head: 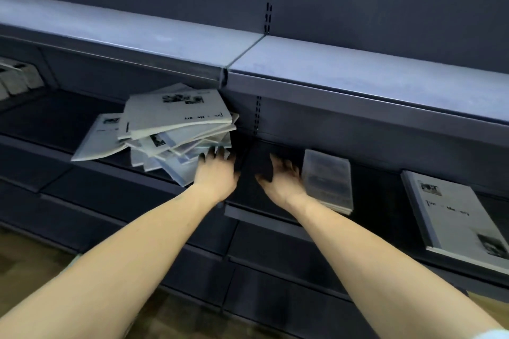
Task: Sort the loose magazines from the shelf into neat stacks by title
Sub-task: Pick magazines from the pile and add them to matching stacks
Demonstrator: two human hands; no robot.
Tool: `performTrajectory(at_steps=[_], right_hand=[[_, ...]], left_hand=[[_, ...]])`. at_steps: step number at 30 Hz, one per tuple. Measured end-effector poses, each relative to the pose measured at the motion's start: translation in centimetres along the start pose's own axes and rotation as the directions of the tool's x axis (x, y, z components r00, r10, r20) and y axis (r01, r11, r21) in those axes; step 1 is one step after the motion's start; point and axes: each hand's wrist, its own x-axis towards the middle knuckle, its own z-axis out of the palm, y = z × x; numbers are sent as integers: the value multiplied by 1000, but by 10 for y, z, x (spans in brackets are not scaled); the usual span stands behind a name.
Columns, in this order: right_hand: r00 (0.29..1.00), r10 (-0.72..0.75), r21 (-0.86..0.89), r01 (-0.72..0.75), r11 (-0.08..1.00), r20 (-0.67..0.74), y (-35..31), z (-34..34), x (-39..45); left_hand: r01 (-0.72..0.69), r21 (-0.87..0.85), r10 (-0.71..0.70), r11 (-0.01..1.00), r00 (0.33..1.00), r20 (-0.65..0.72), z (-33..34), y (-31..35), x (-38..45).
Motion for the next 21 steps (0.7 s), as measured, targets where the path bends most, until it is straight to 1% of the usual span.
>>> performTrajectory(at_steps=[2, 7, 10, 14, 18, 21], right_hand=[[1000, -9, -11, 10, 1000, 6, -19, 3, 4], [997, -76, 18, 77, 997, -28, -77, 13, 23], [992, -109, 1, 109, 994, -57, -112, 18, 34], [992, -119, -18, 118, 993, -32, -151, 26, 45], [987, -151, -4, 151, 989, -63, -186, 37, 55], [977, -187, -34, 184, 982, -103, -213, 48, 65]], left_hand=[[9, 6, -9, 1000, 1000, -29, -6, -19, 1], [31, 9, -30, 999, 996, -85, -22, -70, 8], [49, 0, -49, 999, 993, -108, -27, -106, 14], [62, -14, -63, 998, 989, -135, -30, -151, 21], [88, -1, -87, 996, 987, -135, -31, -190, 26], [79, 16, -76, 997, 988, -136, -31, -218, 27]])
